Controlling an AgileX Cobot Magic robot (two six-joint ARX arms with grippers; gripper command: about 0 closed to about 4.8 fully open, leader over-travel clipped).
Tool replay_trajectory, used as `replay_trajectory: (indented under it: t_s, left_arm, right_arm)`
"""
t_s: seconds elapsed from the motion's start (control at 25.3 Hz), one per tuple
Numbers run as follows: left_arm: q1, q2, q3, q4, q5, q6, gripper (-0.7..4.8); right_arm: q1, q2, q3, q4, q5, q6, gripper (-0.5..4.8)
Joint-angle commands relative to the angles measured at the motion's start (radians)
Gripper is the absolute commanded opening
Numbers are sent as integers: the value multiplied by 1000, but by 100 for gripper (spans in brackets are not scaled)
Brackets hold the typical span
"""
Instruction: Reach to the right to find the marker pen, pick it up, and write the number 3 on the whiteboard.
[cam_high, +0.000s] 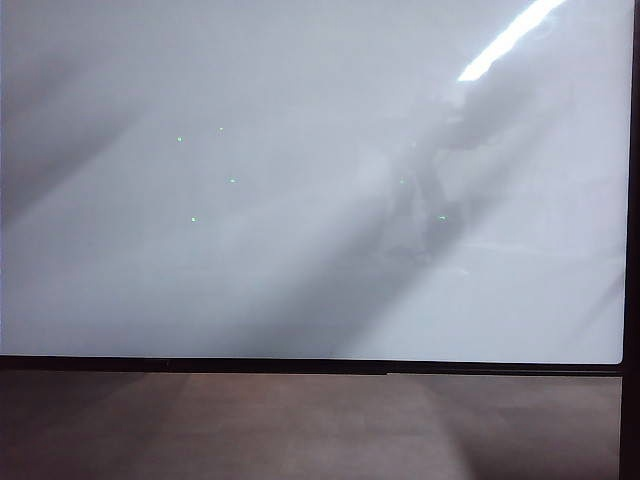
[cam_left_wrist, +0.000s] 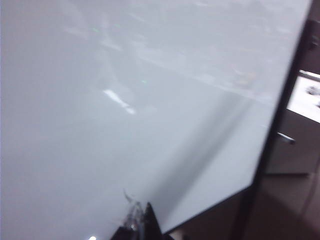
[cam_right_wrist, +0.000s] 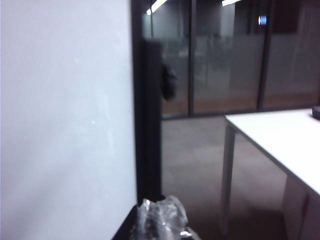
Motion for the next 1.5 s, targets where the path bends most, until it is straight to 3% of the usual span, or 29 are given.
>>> replay_trajectory:
  t_s: [0.04, 0.2, 0.24, 0.32, 0.51, 0.67, 0.75, 0.79, 0.83, 0.87, 1.03, 1.14, 1.5]
  left_arm:
    - [-65, 50, 68, -39, 1, 16, -5]
    - [-71, 61, 82, -50, 11, 15, -5]
    - [-71, 61, 82, -52, 6, 15, -5]
    - [-71, 61, 82, -50, 4, 16, -5]
    - [-71, 63, 82, -56, 1, 16, -5]
    - [-71, 63, 82, -24, 8, 15, -5]
    - [-71, 63, 84, -21, 8, 15, -5]
    - [-71, 63, 85, -21, 8, 15, -5]
    - [-71, 63, 85, -22, 8, 15, -5]
    - [-71, 63, 85, -22, 9, 15, -5]
    - [-71, 63, 85, -22, 34, 15, -5]
    - [-71, 63, 85, -22, 34, 16, -5]
    - [-71, 63, 84, -21, 26, 16, -5]
  right_arm:
    - [-87, 44, 9, 20, -109, 27, -5]
    - [-154, 120, 9, 43, -117, 19, -5]
    - [-181, 170, 9, 79, -176, 20, -5]
    - [-195, 267, 8, 186, -266, 19, -5]
    - [-185, 525, 8, 460, -274, 21, -5]
    - [-186, 760, 8, 666, -401, 21, -6]
    - [-186, 834, 8, 706, -401, 27, -5]
    - [-186, 852, 9, 712, -400, 33, 35]
    - [-186, 880, 9, 726, -396, 33, 213]
    - [-185, 895, 9, 735, -397, 32, 278]
    - [-186, 978, 19, 843, -409, 32, 278]
    - [-187, 1078, 92, 851, -474, 32, 278]
    - [-186, 1251, 288, 850, -510, 32, 274]
